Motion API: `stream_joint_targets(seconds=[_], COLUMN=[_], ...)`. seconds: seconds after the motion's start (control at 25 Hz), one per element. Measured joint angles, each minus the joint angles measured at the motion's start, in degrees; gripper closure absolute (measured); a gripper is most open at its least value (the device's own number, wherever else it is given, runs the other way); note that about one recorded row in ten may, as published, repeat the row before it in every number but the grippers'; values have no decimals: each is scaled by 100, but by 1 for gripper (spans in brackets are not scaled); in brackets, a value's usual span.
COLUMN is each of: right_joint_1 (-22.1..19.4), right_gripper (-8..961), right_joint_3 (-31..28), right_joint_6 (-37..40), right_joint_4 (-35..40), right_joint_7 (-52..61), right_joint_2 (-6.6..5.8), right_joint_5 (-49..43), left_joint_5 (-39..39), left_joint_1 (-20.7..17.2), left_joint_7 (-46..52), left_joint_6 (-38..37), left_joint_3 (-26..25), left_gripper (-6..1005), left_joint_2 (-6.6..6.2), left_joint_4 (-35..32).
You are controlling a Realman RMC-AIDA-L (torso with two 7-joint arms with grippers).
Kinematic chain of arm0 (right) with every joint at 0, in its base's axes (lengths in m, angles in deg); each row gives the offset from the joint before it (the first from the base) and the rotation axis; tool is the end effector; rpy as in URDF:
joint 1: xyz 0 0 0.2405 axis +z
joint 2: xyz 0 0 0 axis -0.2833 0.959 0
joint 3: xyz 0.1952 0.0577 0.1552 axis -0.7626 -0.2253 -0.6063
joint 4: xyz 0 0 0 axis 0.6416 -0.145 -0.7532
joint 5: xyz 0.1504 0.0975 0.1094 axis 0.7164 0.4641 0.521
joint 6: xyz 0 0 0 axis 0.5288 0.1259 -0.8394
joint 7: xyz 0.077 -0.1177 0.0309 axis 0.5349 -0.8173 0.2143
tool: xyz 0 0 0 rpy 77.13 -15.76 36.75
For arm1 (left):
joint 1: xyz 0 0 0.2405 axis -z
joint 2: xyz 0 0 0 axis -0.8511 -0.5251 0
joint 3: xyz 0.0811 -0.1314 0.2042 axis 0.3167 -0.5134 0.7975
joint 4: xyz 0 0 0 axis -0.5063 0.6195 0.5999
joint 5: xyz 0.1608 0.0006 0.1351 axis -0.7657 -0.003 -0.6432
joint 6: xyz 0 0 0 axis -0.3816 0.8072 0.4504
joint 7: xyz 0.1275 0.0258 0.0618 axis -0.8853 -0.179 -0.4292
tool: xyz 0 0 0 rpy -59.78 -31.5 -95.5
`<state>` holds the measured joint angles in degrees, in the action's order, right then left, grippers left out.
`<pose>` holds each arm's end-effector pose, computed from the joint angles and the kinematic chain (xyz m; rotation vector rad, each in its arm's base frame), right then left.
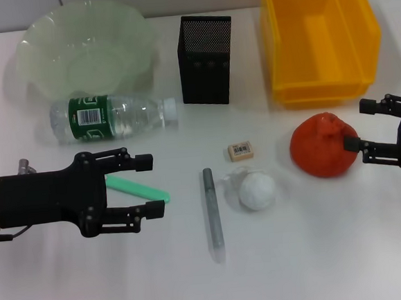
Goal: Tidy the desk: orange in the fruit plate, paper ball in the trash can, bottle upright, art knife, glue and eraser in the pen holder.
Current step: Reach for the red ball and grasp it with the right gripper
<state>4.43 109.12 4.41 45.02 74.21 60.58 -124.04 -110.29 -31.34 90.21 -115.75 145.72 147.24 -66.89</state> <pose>0.3325 0.2916 0.0331 -2.5313 0.4697 0.6428 -0.2737 0.2857 0.0064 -2.9407 -0.3950 -0.8603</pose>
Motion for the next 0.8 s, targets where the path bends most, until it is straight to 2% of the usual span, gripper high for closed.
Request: stream_joint_targets(seconds=[0.44, 0.8], right_joint_1=[264, 351], right_gripper=[152, 155], right_joint_3=[22, 22], right_joint_6=[-680, -795], right_joint_4=[-46, -72], right_joint_7=[-28, -19], right_joint_2=[133, 196], right_joint_5=[-352, -500], left_joint_5=[-10, -62], left_joint_1=[0, -50], left_joint_7=[1, 1], left_joint_6=[11, 31], left_joint_3=[0, 6], left_gripper=[220, 223], left_joint_2=[2, -38], left_joint_4=[12, -7])
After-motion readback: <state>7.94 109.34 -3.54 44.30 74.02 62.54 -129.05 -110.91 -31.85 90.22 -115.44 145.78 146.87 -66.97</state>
